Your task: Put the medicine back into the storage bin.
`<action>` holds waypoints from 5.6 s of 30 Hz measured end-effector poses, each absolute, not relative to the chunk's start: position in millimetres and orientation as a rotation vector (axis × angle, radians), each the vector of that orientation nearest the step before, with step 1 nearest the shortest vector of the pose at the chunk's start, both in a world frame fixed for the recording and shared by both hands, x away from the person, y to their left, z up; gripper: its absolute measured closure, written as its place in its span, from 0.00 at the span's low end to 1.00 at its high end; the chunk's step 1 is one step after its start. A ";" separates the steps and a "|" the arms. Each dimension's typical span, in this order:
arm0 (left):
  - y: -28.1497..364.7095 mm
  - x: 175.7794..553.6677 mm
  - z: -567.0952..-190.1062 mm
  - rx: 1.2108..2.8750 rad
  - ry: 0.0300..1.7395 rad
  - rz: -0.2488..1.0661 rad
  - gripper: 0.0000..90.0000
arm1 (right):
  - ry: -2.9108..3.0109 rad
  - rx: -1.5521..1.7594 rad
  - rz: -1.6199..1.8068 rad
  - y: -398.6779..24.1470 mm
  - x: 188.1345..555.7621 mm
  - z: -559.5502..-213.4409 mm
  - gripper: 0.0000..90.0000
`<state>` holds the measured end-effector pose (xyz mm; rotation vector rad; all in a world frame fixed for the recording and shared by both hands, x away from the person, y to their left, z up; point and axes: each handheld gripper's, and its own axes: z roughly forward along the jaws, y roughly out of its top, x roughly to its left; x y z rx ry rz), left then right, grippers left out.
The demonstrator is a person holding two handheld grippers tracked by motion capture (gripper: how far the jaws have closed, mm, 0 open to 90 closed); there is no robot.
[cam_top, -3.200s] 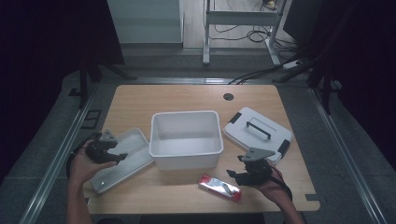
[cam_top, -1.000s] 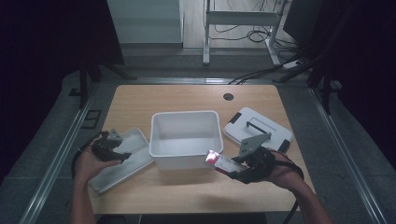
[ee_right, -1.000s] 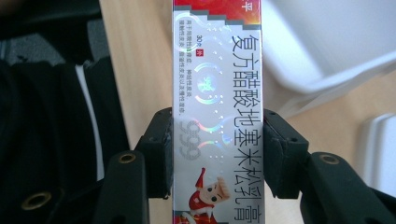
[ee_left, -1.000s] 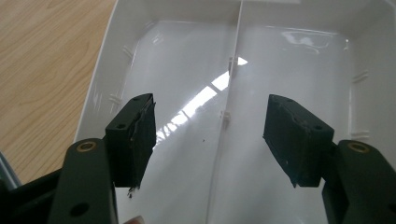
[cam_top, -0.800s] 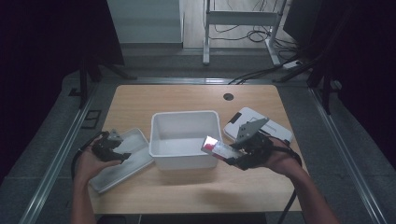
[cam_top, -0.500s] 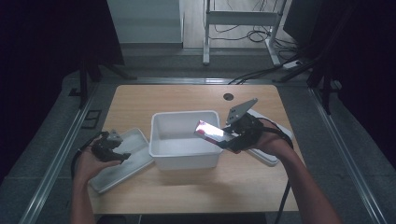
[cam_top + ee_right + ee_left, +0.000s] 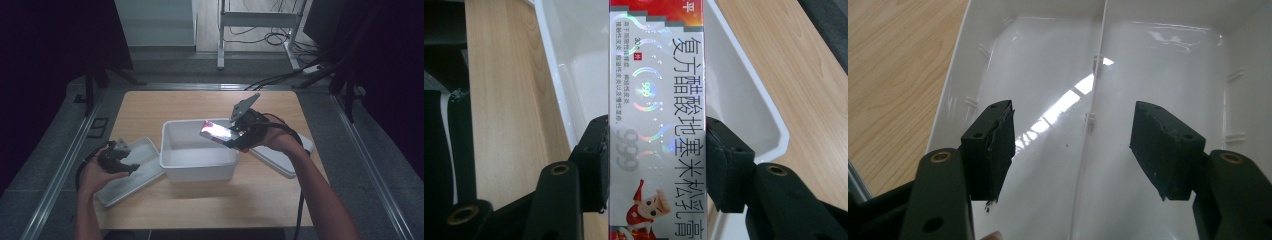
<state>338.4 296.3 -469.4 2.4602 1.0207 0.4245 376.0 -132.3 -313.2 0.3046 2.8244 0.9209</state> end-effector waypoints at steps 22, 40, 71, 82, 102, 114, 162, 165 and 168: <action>293.3 338.9 -470.5 2.472 1.011 0.420 0.39 | 2.893 0.200 0.805 -103.2 399.9 -327.4 0.57; 294.6 340.3 -473.6 2.478 1.005 0.410 0.39 | 2.947 0.102 0.707 -72.9 418.9 -342.1 0.57; 291.2 341.2 -477.0 2.500 0.998 0.397 0.39 | 3.014 0.041 0.622 -66.0 418.6 -372.5 0.56; 289.8 340.8 -477.3 2.502 0.999 0.395 0.39 | 3.051 -0.022 0.587 -63.8 410.3 -385.8 0.56; 290.2 341.3 -478.1 2.510 0.991 0.388 0.39 | 3.089 -0.040 0.544 -62.1 409.0 -398.4 0.56; 289.2 341.1 -479.2 2.511 0.985 0.378 0.39 | 3.105 -0.020 0.509 -61.0 409.4 -406.1 0.56; 290.7 341.2 -478.4 2.501 0.989 0.387 0.39 | 3.140 0.040 0.474 -59.0 414.3 -415.0 0.51; 290.8 341.2 -478.1 2.500 0.989 0.389 0.39 | 3.133 0.056 0.482 -60.6 414.5 -412.5 0.51; 291.7 341.0 -477.8 2.494 0.994 0.401 0.39 | 3.111 0.092 0.531 -63.8 415.1 -407.2 0.51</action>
